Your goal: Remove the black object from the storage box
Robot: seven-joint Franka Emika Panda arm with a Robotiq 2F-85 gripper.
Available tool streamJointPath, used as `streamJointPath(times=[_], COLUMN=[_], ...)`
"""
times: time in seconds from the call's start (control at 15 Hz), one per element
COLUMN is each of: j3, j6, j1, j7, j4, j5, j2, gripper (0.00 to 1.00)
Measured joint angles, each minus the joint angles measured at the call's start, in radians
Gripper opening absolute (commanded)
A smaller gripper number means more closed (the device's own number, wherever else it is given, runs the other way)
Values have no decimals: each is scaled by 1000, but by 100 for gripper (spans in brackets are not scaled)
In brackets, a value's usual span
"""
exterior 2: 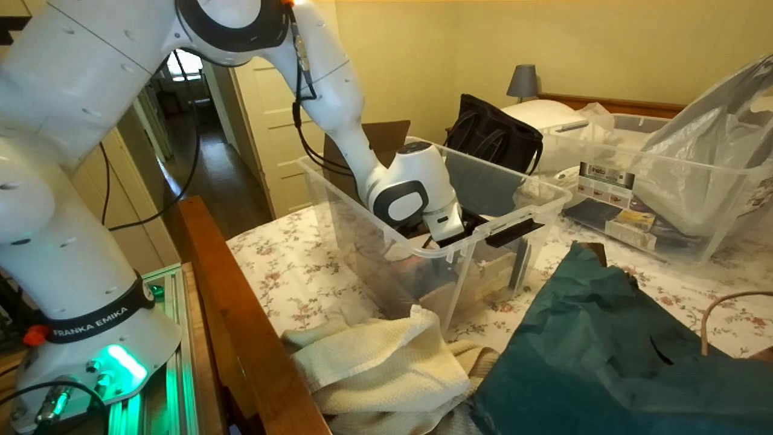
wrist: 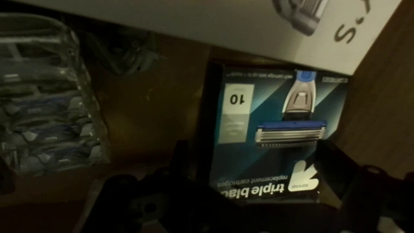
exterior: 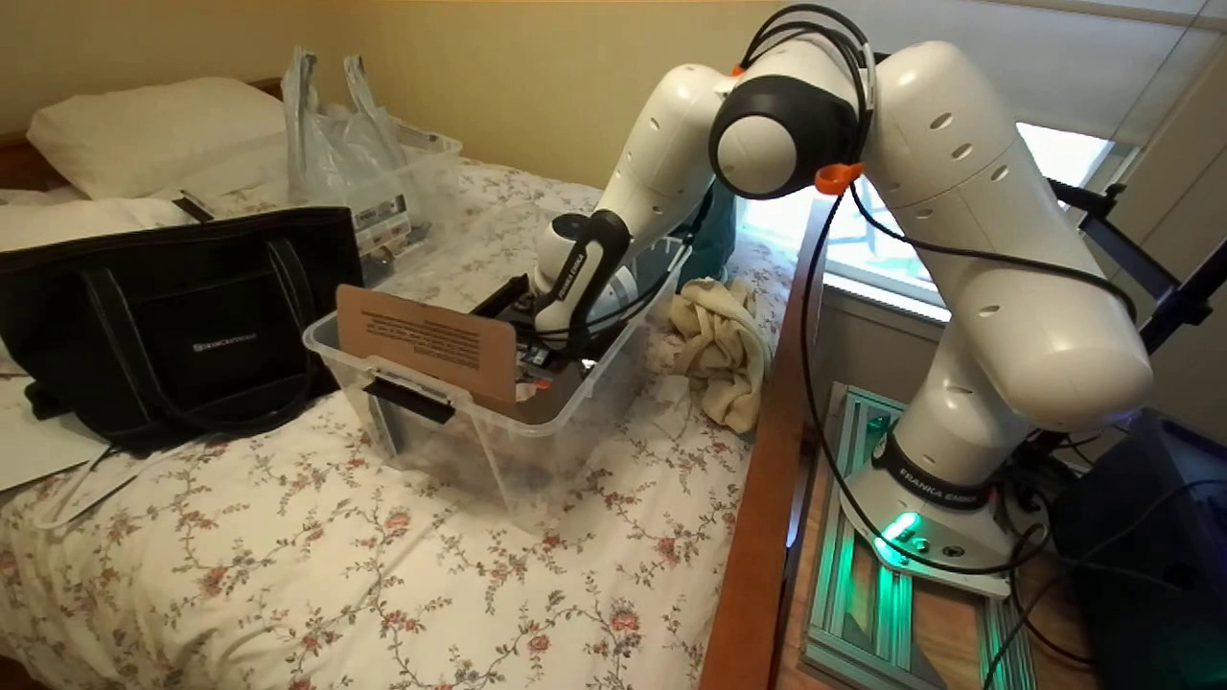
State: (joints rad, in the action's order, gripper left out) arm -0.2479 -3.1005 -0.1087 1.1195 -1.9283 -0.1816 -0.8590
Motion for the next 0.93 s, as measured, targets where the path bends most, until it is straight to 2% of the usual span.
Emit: streamJointPath(times=[0.33, 0.4, 0.47, 0.93], j3=[18, 24, 29, 74], j6=[-91, -105, -117, -169], j1=[12, 16, 20, 64], j7=[-5, -10, -16, -38], j4=[27, 31, 34, 35], j5=[-40, -49, -58, -115], j2=[-53, -61, -67, -68], gripper=[100, 92, 74, 31])
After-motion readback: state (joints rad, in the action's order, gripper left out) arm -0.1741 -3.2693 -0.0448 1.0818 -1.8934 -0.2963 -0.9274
